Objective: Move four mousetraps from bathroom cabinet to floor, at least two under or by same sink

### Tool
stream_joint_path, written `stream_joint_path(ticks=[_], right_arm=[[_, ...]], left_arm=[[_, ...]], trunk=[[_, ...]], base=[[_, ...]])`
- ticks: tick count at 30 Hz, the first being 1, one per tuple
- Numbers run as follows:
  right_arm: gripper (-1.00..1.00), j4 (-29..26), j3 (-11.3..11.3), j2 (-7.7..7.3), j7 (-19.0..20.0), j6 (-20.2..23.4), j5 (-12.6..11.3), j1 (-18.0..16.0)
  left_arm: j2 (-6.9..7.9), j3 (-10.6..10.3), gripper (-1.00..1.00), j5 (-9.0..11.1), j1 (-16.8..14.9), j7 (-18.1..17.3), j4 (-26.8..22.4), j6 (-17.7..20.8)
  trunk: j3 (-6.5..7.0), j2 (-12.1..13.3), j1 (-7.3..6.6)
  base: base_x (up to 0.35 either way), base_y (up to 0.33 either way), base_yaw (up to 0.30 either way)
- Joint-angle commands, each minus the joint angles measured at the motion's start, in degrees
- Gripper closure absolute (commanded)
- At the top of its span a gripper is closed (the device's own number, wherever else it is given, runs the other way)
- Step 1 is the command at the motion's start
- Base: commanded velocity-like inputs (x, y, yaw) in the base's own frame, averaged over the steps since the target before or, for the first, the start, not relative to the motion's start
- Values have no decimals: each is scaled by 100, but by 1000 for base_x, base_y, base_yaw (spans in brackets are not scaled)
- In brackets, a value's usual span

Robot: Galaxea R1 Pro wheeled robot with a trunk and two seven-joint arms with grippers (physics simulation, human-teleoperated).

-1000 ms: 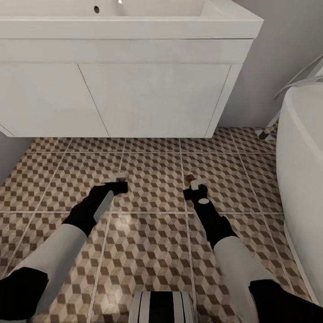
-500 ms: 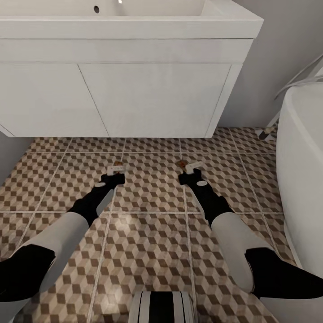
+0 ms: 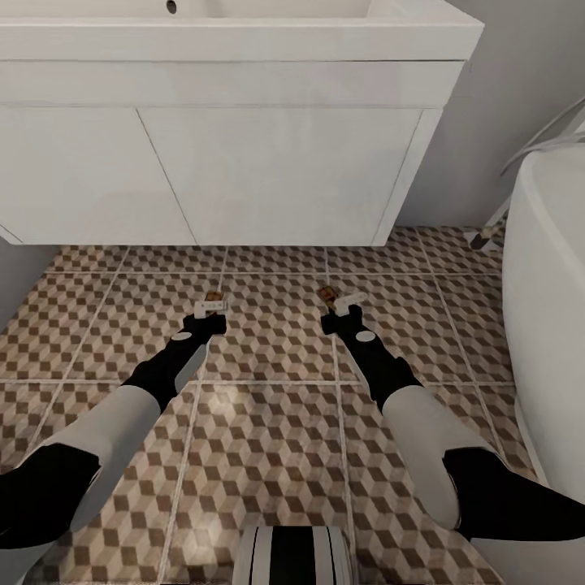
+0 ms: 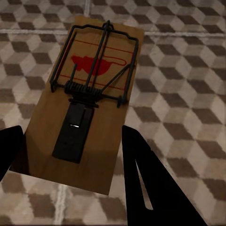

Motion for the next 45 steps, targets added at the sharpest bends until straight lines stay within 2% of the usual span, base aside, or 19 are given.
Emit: stream_joint_path(ticks=[1,5,10,14,19,45], right_arm=[[100,-10,-5,1,19,23,34,-1],[100,-9,-6,1,20,6,34,-1],[100,-8,-6,1,25,-16,34,-1],[100,59,-10,1,20,-275,34,2],[100,127,-14,1,24,-369,34,2],[100,38,-15,1,27,-458,52,-1]], left_arm=[[9,-51,100,22,-2,69,-26,30],[10,-56,100,12,-2,63,-93,21],[49,-59,100,5,-2,62,-535,27],[50,-60,100,5,-2,62,-619,28],[54,-60,100,-17,-2,62,-929,57],[54,-77,100,-66,6,60,-760,30]], trunk=[[-35,-3,1],[-160,-8,11],[-317,-15,24],[-442,-21,34],[-599,-27,47],[-1414,-62,114]], base=[[0,0,0],[0,0,0],[0,0,0],[0,0,0],[0,0,0],[0,0,0]])
